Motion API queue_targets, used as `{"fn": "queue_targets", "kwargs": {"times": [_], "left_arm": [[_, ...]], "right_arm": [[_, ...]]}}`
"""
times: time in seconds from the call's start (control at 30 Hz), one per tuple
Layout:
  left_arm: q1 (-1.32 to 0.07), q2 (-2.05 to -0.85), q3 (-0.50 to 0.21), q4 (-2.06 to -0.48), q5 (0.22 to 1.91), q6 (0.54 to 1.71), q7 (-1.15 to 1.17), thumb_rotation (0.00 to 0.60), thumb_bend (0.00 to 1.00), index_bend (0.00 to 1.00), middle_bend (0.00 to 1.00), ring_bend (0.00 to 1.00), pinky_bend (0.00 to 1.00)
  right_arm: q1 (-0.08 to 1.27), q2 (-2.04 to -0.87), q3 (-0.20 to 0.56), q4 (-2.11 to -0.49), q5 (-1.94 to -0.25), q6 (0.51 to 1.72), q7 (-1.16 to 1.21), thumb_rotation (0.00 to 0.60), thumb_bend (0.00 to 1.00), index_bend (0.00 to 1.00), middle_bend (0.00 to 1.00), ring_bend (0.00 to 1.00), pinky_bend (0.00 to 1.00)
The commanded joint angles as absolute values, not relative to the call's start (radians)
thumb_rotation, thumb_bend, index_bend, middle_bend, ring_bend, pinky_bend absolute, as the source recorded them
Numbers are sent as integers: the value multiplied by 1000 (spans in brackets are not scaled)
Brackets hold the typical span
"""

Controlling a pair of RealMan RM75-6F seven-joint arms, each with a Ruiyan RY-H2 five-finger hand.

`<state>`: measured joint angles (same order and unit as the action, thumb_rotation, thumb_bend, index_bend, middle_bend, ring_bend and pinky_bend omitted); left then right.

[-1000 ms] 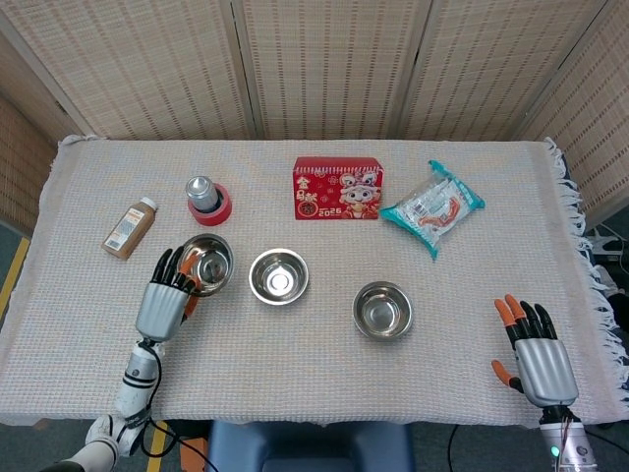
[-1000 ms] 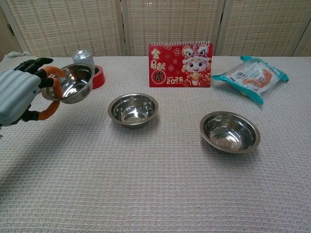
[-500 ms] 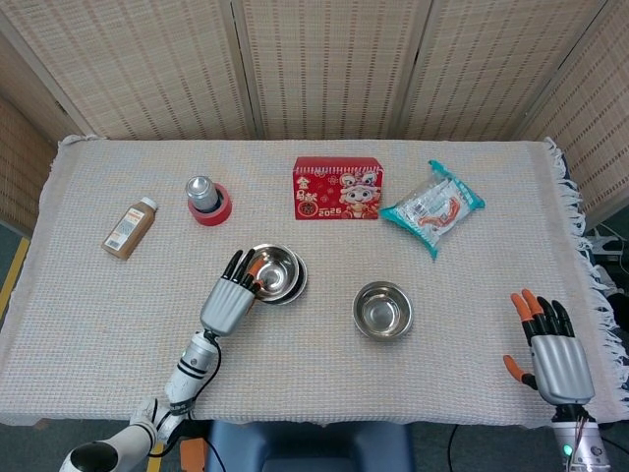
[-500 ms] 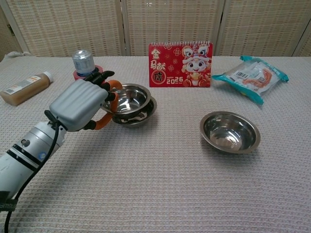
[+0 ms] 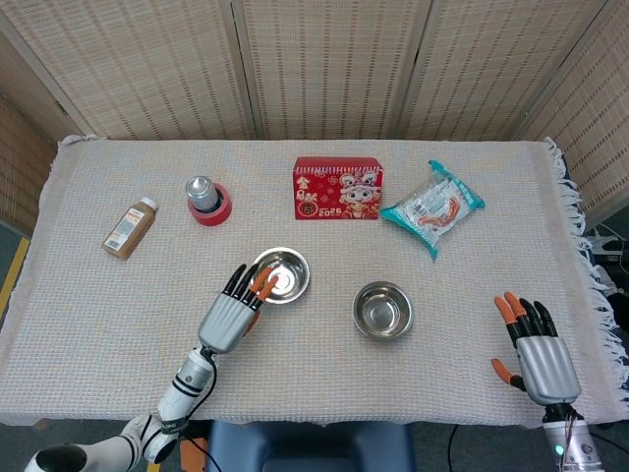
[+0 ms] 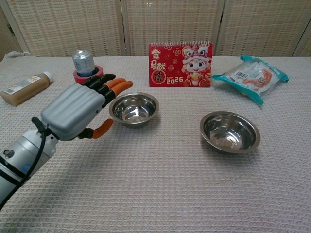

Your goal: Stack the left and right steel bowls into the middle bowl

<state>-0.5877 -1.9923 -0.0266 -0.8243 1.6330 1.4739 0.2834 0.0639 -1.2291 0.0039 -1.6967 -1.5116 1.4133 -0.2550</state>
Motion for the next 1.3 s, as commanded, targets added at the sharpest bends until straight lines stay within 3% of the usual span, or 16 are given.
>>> {"fn": "queue_targets", "kwargs": {"times": [0.03,0.2,0.27,0.4,0.7,0.87,1.03,1.3], "left_arm": [[-451,-1797,62,-1059,1642,1556,371,600,464,0,37,0,112],[-385,-1733,80,-1095,1624,1592,361,600,464,0,37,0,111],[-369,-1723,80,-1093,1616,1602,352,600,465,0,37,0,111],[-306,-1663,74,-1088,1590,1643,300,600,464,0,37,0,110],[-260,-1618,44,-1081,1581,1665,227,600,467,0,37,0,109],[-248,-1602,26,-1083,1587,1680,198,600,471,0,38,0,109],[-235,-1587,15,-1087,1593,1689,181,600,469,0,37,0,109],[-218,-1573,-2,-1092,1595,1695,166,600,474,0,37,0,109]], "right_arm": [[121,-1266,-2,-1656,-1533,1329,-256,600,149,0,0,0,0],[181,-1324,2,-1602,-1567,1262,-290,600,150,63,0,0,0],[196,-1344,5,-1586,-1575,1249,-298,600,150,130,0,0,0],[301,-1505,47,-1466,-1591,1153,-328,600,158,249,0,0,0],[406,-1662,75,-1330,-1537,1031,-326,600,224,382,0,0,0],[432,-1739,79,-1243,-1574,1081,-301,600,375,587,5,0,0],[438,-1780,66,-1173,-1635,1175,-249,600,497,775,83,0,0],[503,-1808,116,-1181,-1648,1198,-234,600,517,811,102,0,0]]}}
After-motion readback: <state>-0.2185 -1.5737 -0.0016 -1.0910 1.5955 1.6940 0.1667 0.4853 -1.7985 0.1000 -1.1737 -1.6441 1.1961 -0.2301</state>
